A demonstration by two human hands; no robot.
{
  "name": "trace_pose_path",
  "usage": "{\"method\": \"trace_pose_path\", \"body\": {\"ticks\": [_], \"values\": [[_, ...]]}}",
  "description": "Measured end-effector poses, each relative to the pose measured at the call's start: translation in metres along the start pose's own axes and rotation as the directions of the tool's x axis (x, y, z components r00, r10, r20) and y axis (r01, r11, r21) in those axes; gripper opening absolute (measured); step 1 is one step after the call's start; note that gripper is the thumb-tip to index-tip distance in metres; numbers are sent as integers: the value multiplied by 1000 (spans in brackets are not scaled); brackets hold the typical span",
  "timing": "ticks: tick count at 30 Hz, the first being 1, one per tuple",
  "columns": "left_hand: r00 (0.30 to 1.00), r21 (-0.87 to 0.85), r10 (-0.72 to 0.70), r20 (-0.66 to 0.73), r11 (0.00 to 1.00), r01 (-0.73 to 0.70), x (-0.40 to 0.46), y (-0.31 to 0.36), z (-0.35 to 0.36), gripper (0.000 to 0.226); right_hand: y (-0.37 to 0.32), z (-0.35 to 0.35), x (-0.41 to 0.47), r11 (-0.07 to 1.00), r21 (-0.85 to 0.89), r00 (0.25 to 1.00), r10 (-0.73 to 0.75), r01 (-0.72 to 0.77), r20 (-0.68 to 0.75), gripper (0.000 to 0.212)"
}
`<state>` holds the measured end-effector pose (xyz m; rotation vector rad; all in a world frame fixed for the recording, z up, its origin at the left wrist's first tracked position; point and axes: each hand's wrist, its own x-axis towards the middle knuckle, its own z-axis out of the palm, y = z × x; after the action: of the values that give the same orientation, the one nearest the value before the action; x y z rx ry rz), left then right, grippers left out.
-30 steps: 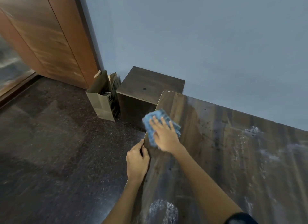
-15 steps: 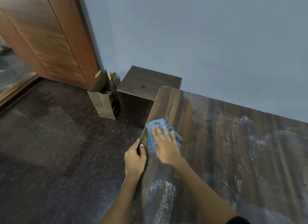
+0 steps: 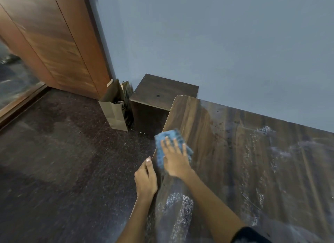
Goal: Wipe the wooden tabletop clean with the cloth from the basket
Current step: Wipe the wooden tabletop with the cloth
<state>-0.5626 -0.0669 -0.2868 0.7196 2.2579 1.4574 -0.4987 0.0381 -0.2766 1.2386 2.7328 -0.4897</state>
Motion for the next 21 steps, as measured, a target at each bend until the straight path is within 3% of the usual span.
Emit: {"method": "trace_pose_path", "body": {"ticks": [3, 5, 7, 9, 11, 13, 15, 17, 21], "values": [[999, -44, -19, -46, 999, 17, -4, 0, -5, 45, -9, 18, -41, 955, 3, 955, -297, 297, 12, 65], [998, -67, -54, -34, 996, 52, -6, -1, -8, 44, 10, 20, -58, 937, 1, 937, -350, 350, 7, 63], [998, -84, -55, 11, 995, 56, -8, -1, -10, 50, 36, 14, -54, 970, -57, 971, -238, 237, -7, 62], [996, -97, -71, 46, 992, 75, -8, 0, -12, 53, 54, 1, -36, 997, -73, 1000, -4, 2, -30, 62], [994, -111, -87, 65, 989, 94, -8, 1, -12, 54, 53, -10, -8, 982, -42, 982, 185, -186, -34, 58], [992, -131, -111, 67, 984, 119, -8, 2, -12, 54, 37, -14, 18, 966, -7, 966, 259, -259, 24, 59], [988, -154, -139, 66, 977, 148, -8, 2, -14, 54, 16, -12, 27, 981, -19, 979, 194, -193, 57, 60], [984, -169, -164, 73, 970, 174, -8, 1, -14, 55, -2, -4, 11, 999, -44, 998, 26, -24, 54, 61], [979, -179, -188, 76, 964, 199, -10, 2, -17, 54, 1, 22, -55, 951, -64, 953, -303, 303, 17, 59]]}}
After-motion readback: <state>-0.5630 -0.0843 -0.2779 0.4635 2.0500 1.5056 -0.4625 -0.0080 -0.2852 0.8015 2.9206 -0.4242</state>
